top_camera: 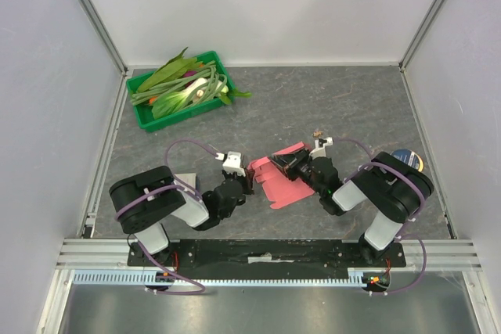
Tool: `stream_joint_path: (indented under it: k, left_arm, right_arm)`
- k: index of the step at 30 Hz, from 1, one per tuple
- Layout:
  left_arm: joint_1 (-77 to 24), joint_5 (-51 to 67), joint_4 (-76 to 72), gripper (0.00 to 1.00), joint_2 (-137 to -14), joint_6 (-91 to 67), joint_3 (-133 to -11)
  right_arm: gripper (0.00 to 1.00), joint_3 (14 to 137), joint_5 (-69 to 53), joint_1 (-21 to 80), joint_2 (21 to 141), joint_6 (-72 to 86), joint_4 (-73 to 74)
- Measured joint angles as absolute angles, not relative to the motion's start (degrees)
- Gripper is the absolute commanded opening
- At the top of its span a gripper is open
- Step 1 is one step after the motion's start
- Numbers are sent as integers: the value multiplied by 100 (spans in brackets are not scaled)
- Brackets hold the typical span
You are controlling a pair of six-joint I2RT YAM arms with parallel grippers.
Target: Fold the paper box
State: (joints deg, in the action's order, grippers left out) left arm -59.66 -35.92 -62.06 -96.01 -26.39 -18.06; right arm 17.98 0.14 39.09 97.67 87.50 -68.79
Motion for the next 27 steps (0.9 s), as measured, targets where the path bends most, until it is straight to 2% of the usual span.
stream_joint_path:
  k: [6,8,9,10,13,14,17,20,22,27]
  left_arm:
    - [-6053,-3599,-5992,2,-9732,-3037,-2010]
    - [-6073,-3583,-6025,6,-9745,-3028,-2008]
    - [-6077,-3557,-6058,10,-9745,-3013,-1990]
    - [-6077,-3529,-6123,22,-9743,-3004,-1935]
    - [-6086,-3319,-6226,43,-9623,-2908,-1769]
    - [-6090,-3267,-6208,45,-9533,-2875,-1726]
    - [-6088,-2967,-5953,47,-8954,-2832,-1544]
    - [-6031,-2694,-5221,38,-8136,-2812,-1444]
    - [-6007,-2552,-4519,36,-7518,-2792,-1439]
    - [-5918,-1841,-3277,41,-6047,-2902,-1437]
  right_arm:
    - [0,1636,202,3903,9913,8853,-7234]
    - [0,1619,191,3885,9929,8897,-7264]
    - [0,1619,189,3883,9929,8912,-7273]
    - [0,1619,169,3883,9929,8917,-7266]
    - [0,1627,40,3892,9929,8945,-7205]
    - [0,1634,-3,3898,9929,8960,-7194]
    - [0,1682,-141,3911,9929,9035,-7140]
    - [0,1715,-272,3913,9929,9131,-7144]
    - [0,1737,-329,3909,9929,9174,-7129]
    - [0,1855,-331,3889,9935,9201,-6941]
